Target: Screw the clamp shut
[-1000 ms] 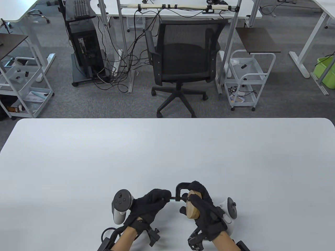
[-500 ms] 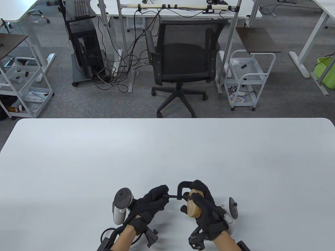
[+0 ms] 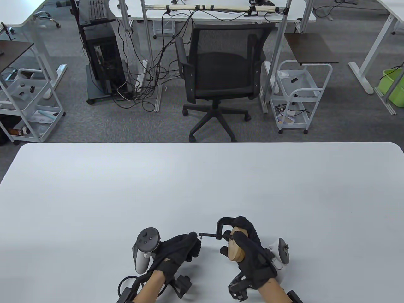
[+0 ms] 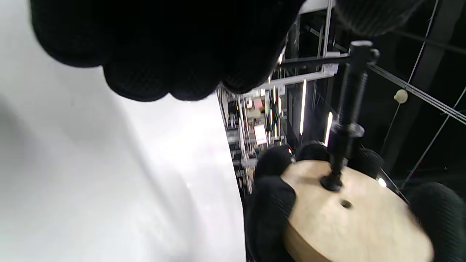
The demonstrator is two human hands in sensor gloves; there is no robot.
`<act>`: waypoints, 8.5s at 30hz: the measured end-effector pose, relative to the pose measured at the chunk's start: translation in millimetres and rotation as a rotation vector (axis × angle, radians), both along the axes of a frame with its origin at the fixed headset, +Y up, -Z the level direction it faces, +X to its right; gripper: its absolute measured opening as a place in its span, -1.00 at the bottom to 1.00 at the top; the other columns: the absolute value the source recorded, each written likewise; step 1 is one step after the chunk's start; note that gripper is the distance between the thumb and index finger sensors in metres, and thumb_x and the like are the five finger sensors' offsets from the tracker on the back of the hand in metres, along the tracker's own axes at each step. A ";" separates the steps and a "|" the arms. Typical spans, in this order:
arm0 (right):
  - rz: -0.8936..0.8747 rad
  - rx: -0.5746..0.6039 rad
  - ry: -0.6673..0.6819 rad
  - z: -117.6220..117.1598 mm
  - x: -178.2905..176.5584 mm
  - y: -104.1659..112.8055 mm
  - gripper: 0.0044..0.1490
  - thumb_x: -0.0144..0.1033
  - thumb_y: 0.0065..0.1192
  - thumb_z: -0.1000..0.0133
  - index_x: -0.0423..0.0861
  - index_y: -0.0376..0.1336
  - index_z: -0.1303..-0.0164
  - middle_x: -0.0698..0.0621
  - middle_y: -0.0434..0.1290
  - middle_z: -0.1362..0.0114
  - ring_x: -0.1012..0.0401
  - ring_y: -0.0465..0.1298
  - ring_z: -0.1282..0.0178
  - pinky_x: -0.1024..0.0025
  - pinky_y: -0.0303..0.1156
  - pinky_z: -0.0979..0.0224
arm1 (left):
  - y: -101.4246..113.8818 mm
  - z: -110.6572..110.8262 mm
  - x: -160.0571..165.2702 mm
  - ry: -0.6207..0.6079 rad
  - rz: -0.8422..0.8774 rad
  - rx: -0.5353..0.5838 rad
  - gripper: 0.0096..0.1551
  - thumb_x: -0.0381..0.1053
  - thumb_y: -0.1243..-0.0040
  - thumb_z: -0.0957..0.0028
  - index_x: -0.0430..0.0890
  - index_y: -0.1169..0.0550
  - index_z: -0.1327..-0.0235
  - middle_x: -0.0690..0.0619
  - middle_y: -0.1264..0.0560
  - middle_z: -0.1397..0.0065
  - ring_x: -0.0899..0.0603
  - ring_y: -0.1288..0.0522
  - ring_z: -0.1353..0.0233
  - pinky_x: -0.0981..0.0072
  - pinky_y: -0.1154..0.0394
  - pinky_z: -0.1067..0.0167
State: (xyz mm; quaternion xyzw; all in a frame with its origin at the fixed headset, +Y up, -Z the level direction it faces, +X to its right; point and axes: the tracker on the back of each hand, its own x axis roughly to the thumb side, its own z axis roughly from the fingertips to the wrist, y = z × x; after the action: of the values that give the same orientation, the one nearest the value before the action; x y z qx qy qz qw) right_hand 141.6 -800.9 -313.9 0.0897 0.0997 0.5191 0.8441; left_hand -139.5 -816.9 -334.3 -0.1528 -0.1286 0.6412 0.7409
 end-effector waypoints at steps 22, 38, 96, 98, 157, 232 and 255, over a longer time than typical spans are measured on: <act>0.096 0.036 0.042 1.5 -5.2 0.5 -0.07 0.14 0.45 -0.14 -0.01 0.07 -0.57 0.08 -0.03 -0.69 -0.36 0.05 -0.50 -0.41 0.28 -0.22 | 19.7 1.0 10.7 -0.095 0.044 0.209 -0.51 -0.09 -0.23 -0.11 0.18 -0.54 -0.33 -0.13 -0.48 -0.46 -0.34 -0.48 -0.40 -0.26 -0.45 -0.24; 0.088 0.041 0.033 0.6 -4.8 0.6 -0.08 0.14 0.45 -0.14 0.00 0.07 -0.57 0.08 -0.04 -0.69 -0.35 0.05 -0.51 -0.41 0.28 -0.23 | 17.2 2.0 9.4 -0.056 -0.036 0.190 -0.28 0.16 -0.21 -0.13 0.06 -0.33 -0.57 -0.20 -0.43 -0.49 -0.40 -0.45 -0.38 -0.24 -0.45 -0.21; 0.123 0.089 0.005 0.2 -1.2 3.4 -0.11 0.08 0.51 -0.10 0.01 0.12 -0.53 0.15 0.03 -0.68 -0.34 0.03 -0.52 -0.44 0.23 -0.23 | 29.4 4.9 9.7 -0.053 0.030 0.313 -0.56 -0.13 -0.31 -0.04 0.15 -0.63 -0.20 -0.09 -0.52 -0.39 -0.31 -0.52 -0.35 -0.25 -0.47 -0.23; 0.124 0.091 0.000 -0.1 -0.6 3.7 -0.11 0.08 0.51 -0.10 0.01 0.13 -0.53 0.15 0.04 -0.67 -0.34 0.04 -0.52 -0.44 0.23 -0.23 | 30.5 5.0 10.7 -0.063 0.027 0.322 -0.56 -0.13 -0.30 -0.04 0.16 -0.63 -0.20 -0.08 -0.52 -0.39 -0.30 -0.52 -0.36 -0.25 -0.47 -0.23; 0.172 0.120 -0.078 2.6 -3.2 5.1 -0.11 0.11 0.49 -0.10 0.01 0.12 -0.53 0.15 0.03 -0.67 -0.33 0.05 -0.52 -0.41 0.26 -0.23 | 25.6 8.4 14.4 0.065 -0.003 0.282 -0.49 -0.06 -0.28 -0.08 0.14 -0.53 -0.34 -0.10 -0.46 -0.46 -0.34 -0.46 -0.39 -0.25 -0.44 -0.24; 0.129 0.094 -0.085 6.4 -4.8 9.5 -0.11 0.11 0.48 -0.11 0.02 0.11 -0.53 0.14 0.02 -0.67 -0.32 0.04 -0.52 -0.41 0.25 -0.24 | 24.5 7.3 0.0 0.141 -0.027 0.254 -0.36 0.20 -0.22 -0.14 -0.12 -0.42 -0.36 -0.23 -0.31 -0.50 -0.45 -0.30 -0.46 -0.28 -0.39 -0.25; 0.131 0.109 -0.030 6.4 -8.1 8.7 -0.10 0.11 0.48 -0.11 0.01 0.11 -0.54 0.14 0.02 -0.68 -0.32 0.04 -0.53 -0.41 0.25 -0.24 | 13.8 4.9 11.4 -0.028 0.014 0.176 -0.26 0.28 -0.03 -0.21 -0.03 -0.33 -0.59 -0.29 -0.20 -0.59 -0.47 -0.23 -0.51 -0.32 -0.35 -0.28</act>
State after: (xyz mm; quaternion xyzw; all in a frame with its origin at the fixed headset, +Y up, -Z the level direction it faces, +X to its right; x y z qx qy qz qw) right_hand 133.5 -792.2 -307.4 0.1211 0.0641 0.5790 0.8037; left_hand -128.1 -803.2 -329.4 -0.0950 -0.1958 0.6302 0.7453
